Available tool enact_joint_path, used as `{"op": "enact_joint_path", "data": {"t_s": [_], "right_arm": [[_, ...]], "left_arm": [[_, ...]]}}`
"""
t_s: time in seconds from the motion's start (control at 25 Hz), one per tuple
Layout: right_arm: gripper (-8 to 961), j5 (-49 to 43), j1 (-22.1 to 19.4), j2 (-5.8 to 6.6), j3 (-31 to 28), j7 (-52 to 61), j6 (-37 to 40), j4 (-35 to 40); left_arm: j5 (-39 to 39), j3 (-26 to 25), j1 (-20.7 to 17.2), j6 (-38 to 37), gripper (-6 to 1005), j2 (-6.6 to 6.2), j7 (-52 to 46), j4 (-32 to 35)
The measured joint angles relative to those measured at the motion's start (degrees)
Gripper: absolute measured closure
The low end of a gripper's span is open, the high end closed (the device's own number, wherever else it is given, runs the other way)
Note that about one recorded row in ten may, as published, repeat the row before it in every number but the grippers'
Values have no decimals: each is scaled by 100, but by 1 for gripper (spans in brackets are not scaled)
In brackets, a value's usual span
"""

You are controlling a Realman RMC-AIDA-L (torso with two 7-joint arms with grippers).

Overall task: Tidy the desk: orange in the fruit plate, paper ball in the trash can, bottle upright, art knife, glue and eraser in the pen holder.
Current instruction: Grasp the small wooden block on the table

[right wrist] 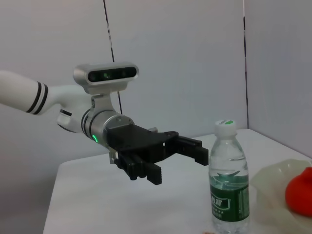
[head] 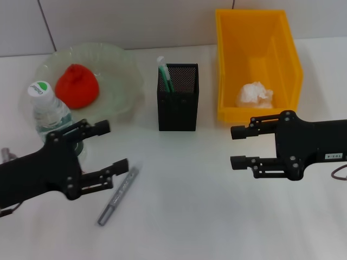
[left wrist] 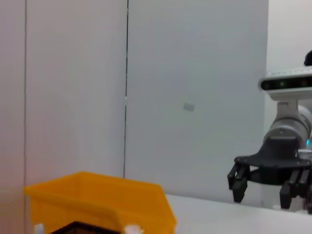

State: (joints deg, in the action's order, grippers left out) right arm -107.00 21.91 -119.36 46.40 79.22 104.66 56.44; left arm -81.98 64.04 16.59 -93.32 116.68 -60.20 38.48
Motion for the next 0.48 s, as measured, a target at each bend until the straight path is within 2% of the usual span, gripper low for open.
{"op": "enact_joint_path", "data": {"t_s": [0.2, 0.24, 0.28, 0.32, 0.48], "right_arm": [[379, 0, 58, 0, 72, 5, -188, -57], [379, -2, 60, 0, 100, 5, -215, -60], [379, -2, 60, 0, 100, 5, -215, -60], [379, -9, 63, 0, 170, 6, -269, -61], [379, -12, 70, 0, 267, 7, -369, -66]], "left_arm": [[-565, -258, -175, 100, 152, -41, -564, 582], [-907, -444, -184, 117, 152, -5, -788, 805], [-907, -444, -184, 117, 152, -5, -788, 805], [-1339, -669, -185, 127, 152, 57, -1067, 1100], [-1934, -933, -197, 128, 152, 128, -1532, 1561]]}}
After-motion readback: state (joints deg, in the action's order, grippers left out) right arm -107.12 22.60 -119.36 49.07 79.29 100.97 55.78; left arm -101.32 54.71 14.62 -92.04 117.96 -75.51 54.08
